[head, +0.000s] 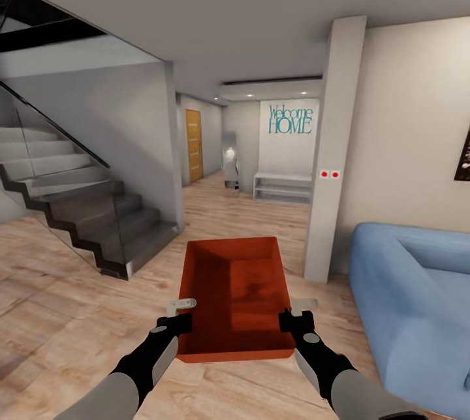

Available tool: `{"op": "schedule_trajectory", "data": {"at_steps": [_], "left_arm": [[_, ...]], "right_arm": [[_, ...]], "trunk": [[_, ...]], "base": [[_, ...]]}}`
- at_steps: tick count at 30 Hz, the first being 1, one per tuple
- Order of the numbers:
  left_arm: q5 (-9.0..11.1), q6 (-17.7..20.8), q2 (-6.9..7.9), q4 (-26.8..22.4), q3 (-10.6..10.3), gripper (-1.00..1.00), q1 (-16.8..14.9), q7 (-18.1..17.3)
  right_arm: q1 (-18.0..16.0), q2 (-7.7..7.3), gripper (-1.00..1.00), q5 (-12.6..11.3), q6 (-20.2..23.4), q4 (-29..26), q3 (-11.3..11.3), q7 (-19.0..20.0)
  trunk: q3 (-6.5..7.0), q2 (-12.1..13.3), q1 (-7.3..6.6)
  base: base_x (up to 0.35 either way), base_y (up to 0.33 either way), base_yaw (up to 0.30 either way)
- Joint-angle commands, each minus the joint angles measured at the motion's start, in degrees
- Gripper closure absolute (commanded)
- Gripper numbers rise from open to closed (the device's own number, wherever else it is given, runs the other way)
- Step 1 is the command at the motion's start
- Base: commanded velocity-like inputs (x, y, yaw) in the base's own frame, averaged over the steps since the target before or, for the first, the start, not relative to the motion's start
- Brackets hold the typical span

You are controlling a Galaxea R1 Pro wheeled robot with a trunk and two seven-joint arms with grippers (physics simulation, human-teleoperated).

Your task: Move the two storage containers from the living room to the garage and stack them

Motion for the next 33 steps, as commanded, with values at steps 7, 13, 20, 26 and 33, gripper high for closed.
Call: {"op": "schedule_trajectory", "data": {"at_steps": [7,13,20,26,33], "left_arm": [[-0.65,-2.26,0.74,-0.27,2.45,1.0,-0.03,4.77],[-0.65,-2.27,0.74,-0.27,2.45,1.0,-0.03,4.75],[-0.65,-2.25,0.74,-0.26,2.45,1.0,-0.03,4.74],[-0.65,-2.25,0.74,-0.27,2.45,1.0,-0.03,4.73],[-0.65,-2.29,0.74,-0.34,2.45,1.0,-0.03,4.74]], "right_arm": [[-0.09,0.0,1.0,-2.18,0.1,0.08,-0.76,0.05],[-0.09,0.0,1.0,-2.18,0.1,0.08,-0.76,0.05],[-0.09,0.0,1.0,-2.18,0.1,0.08,-0.76,0.05],[-0.08,0.03,1.0,-2.18,0.1,0.08,-0.76,0.0],[-0.06,0.02,1.0,-2.18,0.11,0.08,-0.76,0.01]], "trunk": [[-0.09,-0.08,0.05],[-0.09,-0.08,0.05],[-0.09,-0.08,0.05],[-0.09,-0.08,0.05],[-0.09,-0.08,0.05]], "base": [[0.322,0.0,0.0],[0.322,0.0,0.0],[0.322,0.0,0.0],[0.322,0.0,0.0],[0.322,0.0,0.0]]}}
